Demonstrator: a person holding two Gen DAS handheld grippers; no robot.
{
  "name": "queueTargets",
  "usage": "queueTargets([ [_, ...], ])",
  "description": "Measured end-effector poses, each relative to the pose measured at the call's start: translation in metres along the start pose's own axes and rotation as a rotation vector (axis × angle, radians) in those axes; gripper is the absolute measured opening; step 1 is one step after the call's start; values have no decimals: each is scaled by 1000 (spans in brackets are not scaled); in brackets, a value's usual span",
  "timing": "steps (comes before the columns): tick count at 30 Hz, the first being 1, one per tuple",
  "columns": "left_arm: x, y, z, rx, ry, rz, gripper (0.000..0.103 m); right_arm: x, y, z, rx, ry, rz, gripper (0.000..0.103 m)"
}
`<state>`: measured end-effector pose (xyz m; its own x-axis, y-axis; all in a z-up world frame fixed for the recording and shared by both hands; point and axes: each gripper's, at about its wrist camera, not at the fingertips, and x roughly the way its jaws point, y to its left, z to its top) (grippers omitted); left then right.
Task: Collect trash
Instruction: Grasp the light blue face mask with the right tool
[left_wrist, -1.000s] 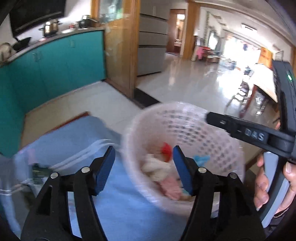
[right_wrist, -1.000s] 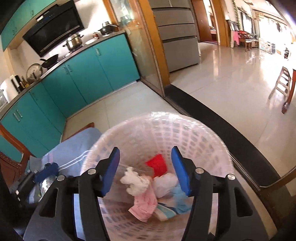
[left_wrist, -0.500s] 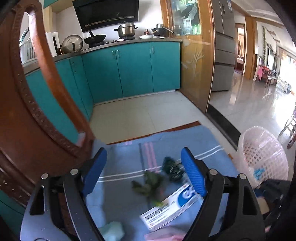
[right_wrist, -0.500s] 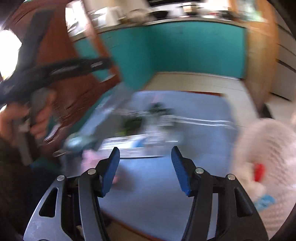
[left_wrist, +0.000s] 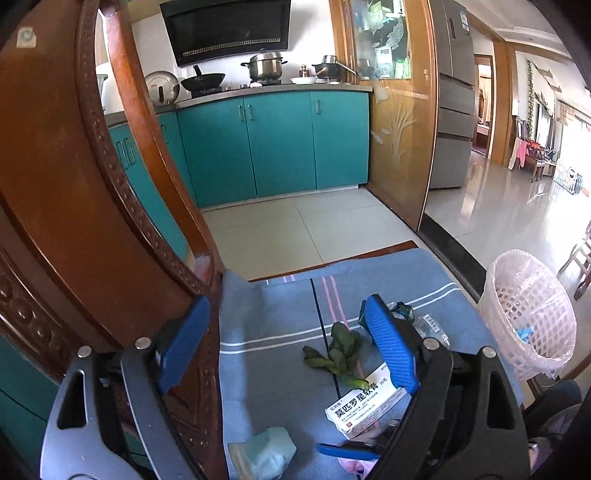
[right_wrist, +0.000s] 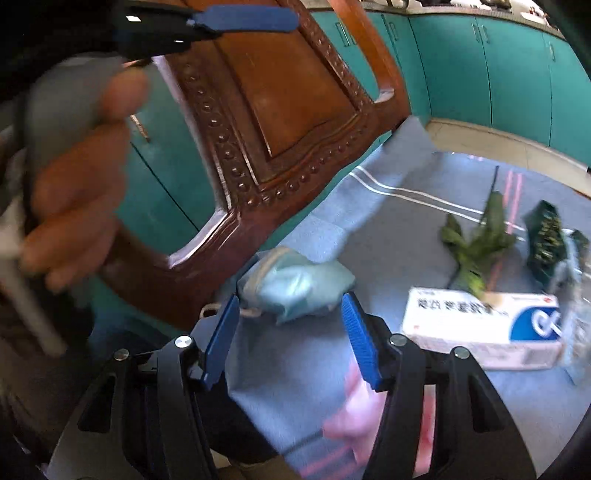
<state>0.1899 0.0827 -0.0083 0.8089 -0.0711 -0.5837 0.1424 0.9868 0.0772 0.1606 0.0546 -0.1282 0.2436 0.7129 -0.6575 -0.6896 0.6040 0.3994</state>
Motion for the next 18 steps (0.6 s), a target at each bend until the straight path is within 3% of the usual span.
queueTargets([
  [7, 6, -3, -6, 17, 34, -7, 87, 34, -1, 7, 19, 31, -6, 57],
  [9, 5, -3, -7, 14, 28, 9, 87, 34, 2, 3, 5, 26, 14, 32],
  [10, 4, -1, -7, 8, 26, 15, 87, 35, 2, 2, 0, 38, 16, 13],
  [11, 4, 2, -6, -1, 25, 19, 87, 35, 1, 2, 6, 41, 19, 8],
  [13, 5, 7, -6, -29, 26, 24, 87, 31, -4, 0, 28, 33, 35, 1],
  [18, 6, 15, -4, -75, 26, 28, 86, 14, -16, 0, 74, -11, 25, 1],
])
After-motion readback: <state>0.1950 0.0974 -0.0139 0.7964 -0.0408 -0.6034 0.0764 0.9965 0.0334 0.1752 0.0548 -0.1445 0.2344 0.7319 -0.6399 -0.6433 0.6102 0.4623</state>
